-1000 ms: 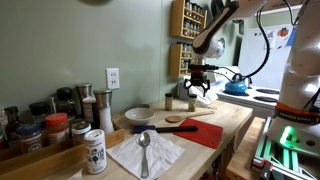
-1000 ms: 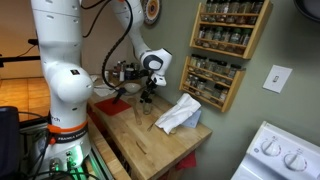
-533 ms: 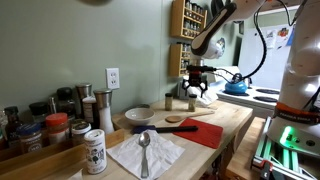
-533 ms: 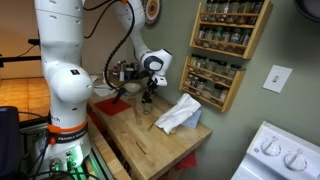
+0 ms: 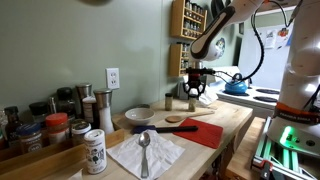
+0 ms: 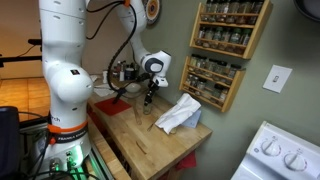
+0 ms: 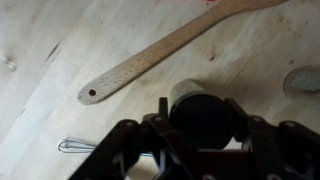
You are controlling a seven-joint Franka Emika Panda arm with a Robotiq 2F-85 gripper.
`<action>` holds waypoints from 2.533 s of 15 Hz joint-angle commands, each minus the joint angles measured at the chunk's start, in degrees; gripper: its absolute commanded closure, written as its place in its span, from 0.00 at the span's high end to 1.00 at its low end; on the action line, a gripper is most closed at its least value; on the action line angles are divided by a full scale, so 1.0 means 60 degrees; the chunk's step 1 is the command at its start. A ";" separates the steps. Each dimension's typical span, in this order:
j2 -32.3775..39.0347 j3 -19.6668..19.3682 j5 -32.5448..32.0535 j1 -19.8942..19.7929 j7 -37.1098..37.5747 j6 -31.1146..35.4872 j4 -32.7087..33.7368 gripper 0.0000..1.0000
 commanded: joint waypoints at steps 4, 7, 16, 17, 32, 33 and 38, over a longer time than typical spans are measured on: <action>-0.0691 0.0056 -0.0702 0.0066 0.0414 -0.0570 0.0124 0.30; -0.1453 0.0218 -0.1095 0.0098 0.0594 -0.1636 0.0477 0.30; -0.1529 0.0343 -0.0992 -0.0009 0.0889 -0.3002 0.1319 0.30; -0.1587 0.0335 -0.0918 0.0005 0.0806 -0.3174 0.1457 0.30; 0.0541 0.0995 -0.0760 0.0724 0.1417 -0.4639 0.5153 0.30; 0.0738 0.0958 -0.0967 0.0758 0.1564 -0.4602 0.5258 0.30; 0.1272 0.0768 -0.1119 0.0805 0.1587 -0.4385 0.5525 0.30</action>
